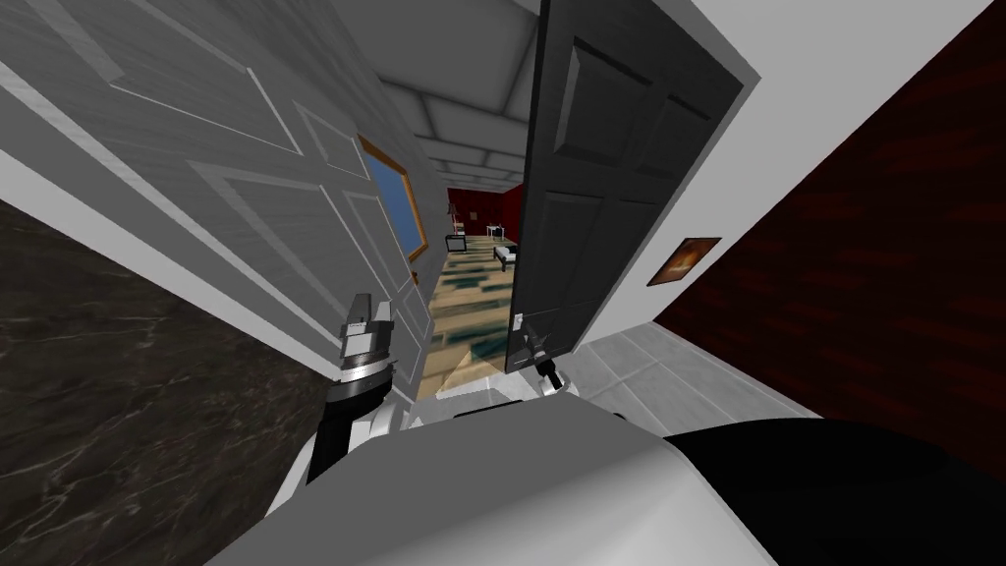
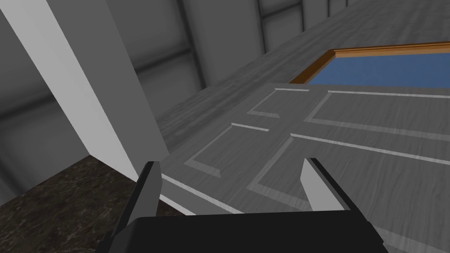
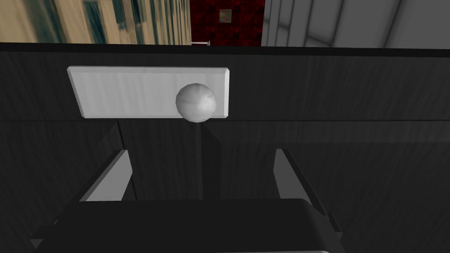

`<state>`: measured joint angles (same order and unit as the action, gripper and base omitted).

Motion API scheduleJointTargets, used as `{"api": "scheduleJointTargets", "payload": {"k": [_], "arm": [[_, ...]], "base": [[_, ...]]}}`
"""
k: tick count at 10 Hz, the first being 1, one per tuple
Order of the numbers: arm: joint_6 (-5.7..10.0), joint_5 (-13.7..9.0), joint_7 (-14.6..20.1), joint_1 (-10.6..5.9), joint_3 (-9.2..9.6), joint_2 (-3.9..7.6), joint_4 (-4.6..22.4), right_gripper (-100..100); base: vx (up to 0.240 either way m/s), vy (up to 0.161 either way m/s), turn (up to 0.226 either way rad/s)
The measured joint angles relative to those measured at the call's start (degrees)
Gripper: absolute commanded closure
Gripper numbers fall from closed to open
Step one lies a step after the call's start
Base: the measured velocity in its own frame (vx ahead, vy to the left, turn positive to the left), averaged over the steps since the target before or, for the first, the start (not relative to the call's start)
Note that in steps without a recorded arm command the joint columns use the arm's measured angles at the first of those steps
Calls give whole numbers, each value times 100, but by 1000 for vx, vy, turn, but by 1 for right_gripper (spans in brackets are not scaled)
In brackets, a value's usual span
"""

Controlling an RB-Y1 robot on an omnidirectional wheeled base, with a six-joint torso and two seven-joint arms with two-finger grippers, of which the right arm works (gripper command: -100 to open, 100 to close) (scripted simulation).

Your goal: Push the door open

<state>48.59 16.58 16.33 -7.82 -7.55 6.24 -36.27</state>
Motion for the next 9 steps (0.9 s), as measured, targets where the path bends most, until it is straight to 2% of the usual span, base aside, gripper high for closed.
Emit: {"api": "scheduleJointTargets", "payload": {"k": [4,5,6,9], "arm": [[31,-44,-88,1,-42,-42,51,-100],[41,-54,-109,-3,-53,-53,72,-100],[54,-54,-113,3,-51,-58,74,100],[34,-53,-112,-13,-51,-53,70,100]], "base": [[205,16,27],[90,12,-11],[-21,1,9],[-21,-4,5]]}}
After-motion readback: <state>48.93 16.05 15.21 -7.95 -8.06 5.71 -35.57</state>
